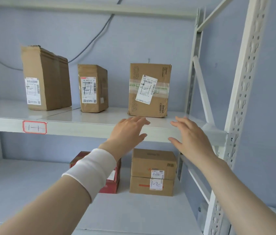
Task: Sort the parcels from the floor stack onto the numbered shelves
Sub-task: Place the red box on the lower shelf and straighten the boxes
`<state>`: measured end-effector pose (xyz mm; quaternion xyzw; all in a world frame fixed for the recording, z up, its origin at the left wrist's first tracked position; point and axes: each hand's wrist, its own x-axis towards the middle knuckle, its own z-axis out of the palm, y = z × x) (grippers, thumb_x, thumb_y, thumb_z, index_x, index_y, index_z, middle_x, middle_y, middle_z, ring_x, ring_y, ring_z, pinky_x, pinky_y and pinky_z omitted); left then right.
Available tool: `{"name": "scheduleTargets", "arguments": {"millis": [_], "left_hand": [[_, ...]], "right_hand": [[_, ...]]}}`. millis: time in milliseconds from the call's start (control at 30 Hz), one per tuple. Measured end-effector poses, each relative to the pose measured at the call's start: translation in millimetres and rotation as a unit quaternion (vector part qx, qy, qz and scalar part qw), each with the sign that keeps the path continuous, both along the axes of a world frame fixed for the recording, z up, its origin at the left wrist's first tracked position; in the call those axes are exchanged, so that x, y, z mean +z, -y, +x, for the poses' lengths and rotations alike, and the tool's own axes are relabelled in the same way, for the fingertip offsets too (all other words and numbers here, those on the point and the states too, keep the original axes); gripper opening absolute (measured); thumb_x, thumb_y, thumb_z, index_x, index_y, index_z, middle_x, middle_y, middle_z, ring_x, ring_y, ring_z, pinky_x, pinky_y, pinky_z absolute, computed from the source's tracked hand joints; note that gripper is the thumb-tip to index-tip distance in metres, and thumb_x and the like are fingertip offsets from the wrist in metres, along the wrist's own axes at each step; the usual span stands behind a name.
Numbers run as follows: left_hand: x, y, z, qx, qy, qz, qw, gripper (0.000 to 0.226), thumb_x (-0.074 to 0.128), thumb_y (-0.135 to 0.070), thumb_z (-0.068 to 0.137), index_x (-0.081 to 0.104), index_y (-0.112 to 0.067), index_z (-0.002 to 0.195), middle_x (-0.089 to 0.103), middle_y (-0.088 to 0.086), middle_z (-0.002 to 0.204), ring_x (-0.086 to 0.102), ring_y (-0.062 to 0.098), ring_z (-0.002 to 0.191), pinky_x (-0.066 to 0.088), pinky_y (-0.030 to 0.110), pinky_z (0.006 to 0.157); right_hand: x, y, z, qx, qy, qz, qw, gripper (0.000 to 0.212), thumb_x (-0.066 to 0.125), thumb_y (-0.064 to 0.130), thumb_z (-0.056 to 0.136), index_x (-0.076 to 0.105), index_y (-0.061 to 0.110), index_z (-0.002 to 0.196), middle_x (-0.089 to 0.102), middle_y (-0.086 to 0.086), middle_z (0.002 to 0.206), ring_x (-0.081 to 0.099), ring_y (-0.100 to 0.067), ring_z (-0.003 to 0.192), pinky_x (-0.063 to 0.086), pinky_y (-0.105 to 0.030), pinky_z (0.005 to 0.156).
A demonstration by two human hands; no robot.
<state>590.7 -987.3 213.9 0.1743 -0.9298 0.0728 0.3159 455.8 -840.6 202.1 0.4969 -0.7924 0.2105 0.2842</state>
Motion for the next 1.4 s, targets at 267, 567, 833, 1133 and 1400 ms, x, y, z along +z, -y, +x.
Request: {"name": "scheduleTargets", "arguments": {"millis": [267, 567, 833, 1133, 1400], "left_hand": [[59.6, 80.5, -35.4, 0.005, -0.007, -0.063, 0.998, 0.042, 0.051, -0.033, 0.094, 0.042, -0.027, 0.135, 0.046, -0.009, 0.14, 0.045, 0.015, 0.126, 0.033, 0.03, 0.102], [82.1, 173.0, -106.7, 0.029, -0.081, 0.272, 0.959, 0.078, 0.067, -0.03, 0.085, 0.022, -0.008, 0.144, 0.036, 0.013, 0.143, 0.041, 0.028, 0.129, 0.037, 0.037, 0.102], [79.0, 228.6, -159.6, 0.09, -0.022, 0.374, 0.923, 0.092, 0.066, -0.046, 0.081, 0.015, -0.004, 0.146, 0.043, 0.013, 0.137, 0.057, 0.031, 0.103, 0.05, 0.036, 0.078], [69.6, 276.9, -189.5, -0.024, -0.011, 0.509, 0.86, 0.057, 0.071, -0.026, 0.082, 0.048, -0.005, 0.129, 0.064, 0.01, 0.111, 0.065, 0.027, 0.099, 0.055, 0.039, 0.087], [69.4, 301.0, -210.2, -0.036, 0.02, 0.501, 0.864, 0.045, 0.071, -0.023, 0.082, 0.054, -0.007, 0.121, 0.067, 0.012, 0.114, 0.068, 0.029, 0.098, 0.053, 0.039, 0.093]], "right_hand": [[59.2, 76.2, -32.1, -0.033, -0.02, 0.004, 0.999, 0.051, 0.054, 0.038, 0.092, 0.042, 0.022, 0.139, 0.042, 0.005, 0.144, 0.042, -0.015, 0.13, 0.038, -0.028, 0.099], [78.9, 150.8, -119.9, -0.09, 0.241, -0.041, 0.966, 0.087, 0.07, 0.044, 0.079, 0.025, 0.011, 0.145, 0.039, -0.006, 0.146, 0.04, -0.024, 0.133, 0.038, -0.037, 0.101], [88.8, 189.0, -194.6, -0.085, 0.343, -0.005, 0.935, 0.094, 0.071, 0.047, 0.077, 0.024, 0.005, 0.146, 0.035, -0.01, 0.149, 0.04, -0.028, 0.132, 0.041, -0.035, 0.1], [94.1, 227.3, -228.4, -0.001, 0.458, -0.001, 0.889, 0.063, 0.08, 0.028, 0.073, 0.049, 0.014, 0.127, 0.055, -0.004, 0.13, 0.053, -0.024, 0.12, 0.053, -0.045, 0.088], [87.6, 246.9, -249.2, 0.033, 0.488, -0.039, 0.871, 0.054, 0.078, 0.016, 0.075, 0.053, 0.012, 0.123, 0.06, -0.008, 0.123, 0.059, -0.025, 0.112, 0.053, -0.048, 0.088]]}}
